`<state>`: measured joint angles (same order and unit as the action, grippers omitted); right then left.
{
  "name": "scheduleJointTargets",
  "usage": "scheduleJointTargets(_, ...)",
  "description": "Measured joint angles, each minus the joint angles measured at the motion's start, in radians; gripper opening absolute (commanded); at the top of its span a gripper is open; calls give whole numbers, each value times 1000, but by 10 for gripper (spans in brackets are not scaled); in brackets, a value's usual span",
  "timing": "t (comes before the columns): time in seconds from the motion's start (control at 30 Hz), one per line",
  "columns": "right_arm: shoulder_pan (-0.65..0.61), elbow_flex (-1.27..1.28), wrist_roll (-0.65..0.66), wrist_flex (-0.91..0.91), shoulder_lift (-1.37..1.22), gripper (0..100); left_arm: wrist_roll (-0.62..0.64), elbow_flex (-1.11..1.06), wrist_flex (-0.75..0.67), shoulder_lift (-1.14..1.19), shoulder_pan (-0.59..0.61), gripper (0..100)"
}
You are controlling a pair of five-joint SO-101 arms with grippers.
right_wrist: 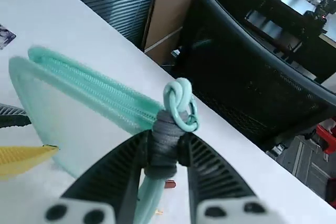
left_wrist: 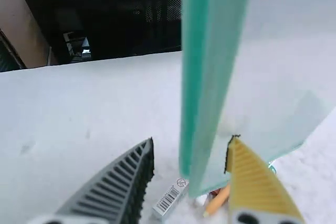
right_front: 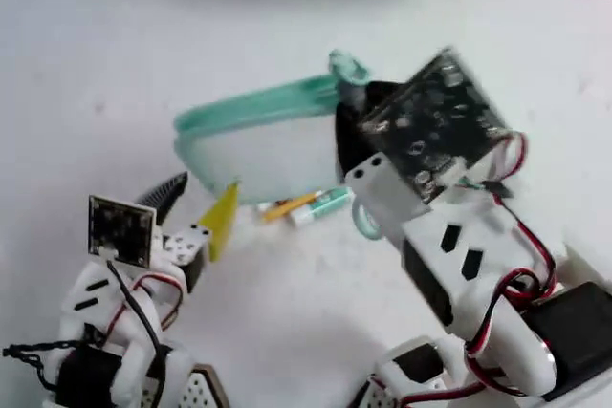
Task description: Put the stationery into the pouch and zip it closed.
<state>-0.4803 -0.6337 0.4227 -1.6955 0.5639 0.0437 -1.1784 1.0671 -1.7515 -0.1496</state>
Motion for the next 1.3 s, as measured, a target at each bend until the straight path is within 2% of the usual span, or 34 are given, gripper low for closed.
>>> scheduleJointTargets(0.3,71,0,-89,0,-2,18,0,0,0,0,8,238)
scheduleJointTargets(0.47,72,32,-89,-5,5,18,0,0,0,0,9,238)
scheduleJointTargets(0.77,71,238,-89,-5,5,18,0,0,0,0,9,238)
scheduleJointTargets(1.1,68,316,-98,-5,5,17,0,0,0,0,9,238)
scheduleJointTargets(1.2,68,316,-98,-5,5,17,-23,17,8,5,-48,238)
scheduleJointTargets(1.3,68,316,-98,-5,5,17,-91,103,57,0,-181,237)
